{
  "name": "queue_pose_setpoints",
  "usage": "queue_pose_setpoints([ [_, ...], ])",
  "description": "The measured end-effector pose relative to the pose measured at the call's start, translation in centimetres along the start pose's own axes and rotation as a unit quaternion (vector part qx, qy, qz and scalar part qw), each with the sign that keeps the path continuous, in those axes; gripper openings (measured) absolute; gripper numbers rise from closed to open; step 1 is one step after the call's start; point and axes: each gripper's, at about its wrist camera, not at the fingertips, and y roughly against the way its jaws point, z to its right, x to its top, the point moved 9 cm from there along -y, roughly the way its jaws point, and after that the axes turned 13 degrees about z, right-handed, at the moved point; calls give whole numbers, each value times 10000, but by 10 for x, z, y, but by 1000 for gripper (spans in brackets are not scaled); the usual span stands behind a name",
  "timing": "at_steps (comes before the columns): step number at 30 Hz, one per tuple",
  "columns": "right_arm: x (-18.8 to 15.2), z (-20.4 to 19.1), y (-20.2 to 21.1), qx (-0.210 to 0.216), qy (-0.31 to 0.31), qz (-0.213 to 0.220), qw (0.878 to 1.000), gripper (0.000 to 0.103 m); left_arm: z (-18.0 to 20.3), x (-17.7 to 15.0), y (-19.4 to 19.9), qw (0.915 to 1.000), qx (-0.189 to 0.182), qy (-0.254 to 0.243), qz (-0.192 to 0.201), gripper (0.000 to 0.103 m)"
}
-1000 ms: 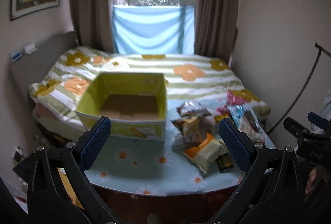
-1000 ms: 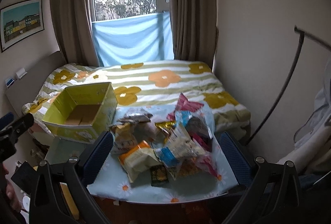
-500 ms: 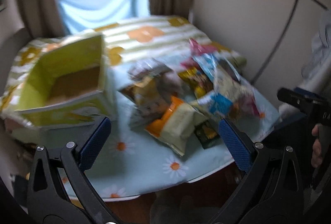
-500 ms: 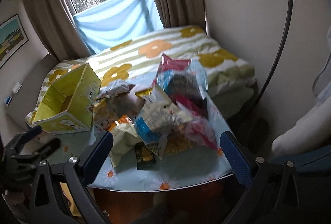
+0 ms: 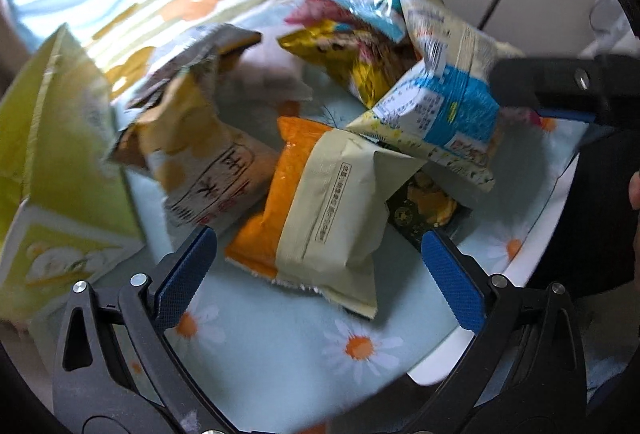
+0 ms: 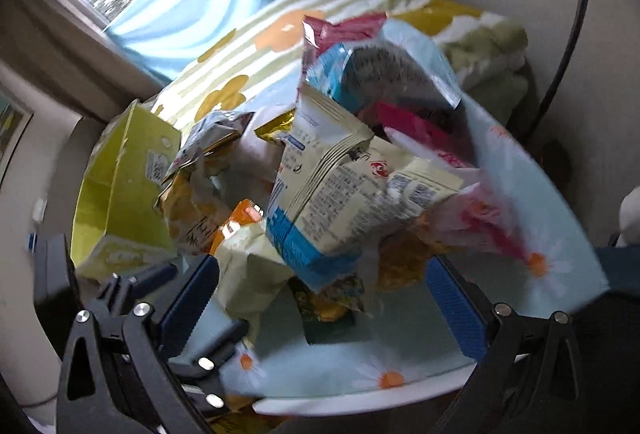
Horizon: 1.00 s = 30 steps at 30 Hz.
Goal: Organize snacks
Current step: 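Grasp the orange-and-cream bag with the left tool while the right tool grasps the white-blue bag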
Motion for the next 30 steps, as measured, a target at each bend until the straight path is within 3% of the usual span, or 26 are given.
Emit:
queue_pose_setpoints([
  [3,1,-3,-14,-50,-304,-64,9995,101,4,2,-12,9993,-121,-347,-59,100],
  [9,8,3,-32,-280,-687,-80,9972,101,-2,1,-32,9974,-528,-394,-290,99],
  [16,10,11,-45,-473,-1084,8,9930,101,10,-7,-44,9928,-878,-657,-475,78],
  [20,11,14,-50,-568,-1197,31,9912,99,6,-4,-50,9917,-1019,-600,-495,73],
  [23,10,13,-55,-628,-1282,28,9897,94,5,0,-50,9908,-1128,-565,-487,67],
  [27,7,11,-62,-727,-1276,-26,9892,75,4,0,-50,9903,-1137,-652,-456,66],
  [30,7,11,-64,-751,-1279,-31,9889,71,2,-2,-47,9906,-1148,-602,-427,65],
])
